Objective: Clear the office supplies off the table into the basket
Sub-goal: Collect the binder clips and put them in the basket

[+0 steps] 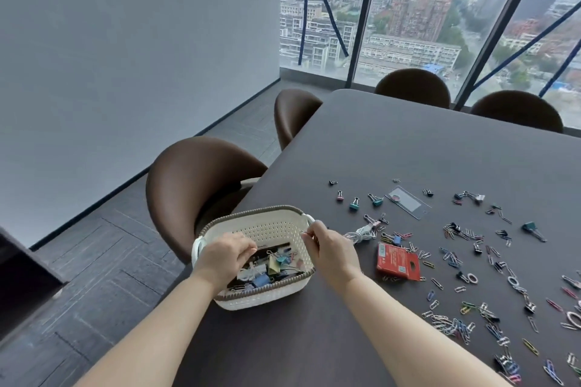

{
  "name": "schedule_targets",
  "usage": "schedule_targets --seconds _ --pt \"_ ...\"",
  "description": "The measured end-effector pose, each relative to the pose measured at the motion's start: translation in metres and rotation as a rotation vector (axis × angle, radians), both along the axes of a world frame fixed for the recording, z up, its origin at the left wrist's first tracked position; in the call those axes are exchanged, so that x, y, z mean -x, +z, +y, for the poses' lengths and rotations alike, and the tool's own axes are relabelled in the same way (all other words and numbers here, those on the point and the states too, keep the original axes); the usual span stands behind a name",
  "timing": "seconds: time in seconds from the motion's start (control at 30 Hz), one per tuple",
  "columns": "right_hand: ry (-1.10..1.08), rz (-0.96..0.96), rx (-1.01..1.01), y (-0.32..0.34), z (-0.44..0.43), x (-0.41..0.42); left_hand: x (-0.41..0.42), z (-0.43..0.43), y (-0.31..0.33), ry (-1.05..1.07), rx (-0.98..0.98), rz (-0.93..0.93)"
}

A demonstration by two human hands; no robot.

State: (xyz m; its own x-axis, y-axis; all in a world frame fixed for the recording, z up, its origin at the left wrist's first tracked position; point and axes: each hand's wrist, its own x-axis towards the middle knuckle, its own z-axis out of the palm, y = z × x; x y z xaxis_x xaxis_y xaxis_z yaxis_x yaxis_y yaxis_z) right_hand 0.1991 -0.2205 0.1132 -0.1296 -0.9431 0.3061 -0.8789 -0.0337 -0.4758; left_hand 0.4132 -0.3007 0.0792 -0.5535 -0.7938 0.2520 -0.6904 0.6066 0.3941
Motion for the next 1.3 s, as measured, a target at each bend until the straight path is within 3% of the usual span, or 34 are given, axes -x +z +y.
schedule_targets --seconds 0.17,0.27,0.4,0.53,0.8,0.9,1.03,1.3 --pt "0.089 0.025 0.045 -0.001 -0.025 -0.029 -0.025 0.010 0.002 0.047 0.128 -0.005" --pt "0.107 0.166 0.129 0.001 -0.040 -0.045 -0.033 0.018 0.001 0.047 0.111 -0.045" --pt "0.185 0.154 -0.096 -0.007 -0.053 -0.049 -0.040 0.020 0.002 0.050 0.141 -0.092" --pt "0.209 0.156 -0.107 -0.012 -0.049 -0.042 -0.032 0.021 0.007 0.034 0.196 -0.168" --pt "-0.064 0.130 -0.006 -0.023 -0.007 0.022 0.036 0.025 0.011 -0.102 0.266 -0.209" --pt "-0.166 0.057 -0.081 -0.032 0.024 0.065 0.082 0.032 0.010 -0.177 0.288 -0.207" --pt "-0.307 0.125 -0.312 -0.050 0.063 0.124 0.145 0.043 0.008 -0.293 0.289 -0.250" --pt "-0.354 0.134 -0.645 -0.072 0.092 0.188 0.232 0.041 -0.015 -0.320 0.039 -0.530"
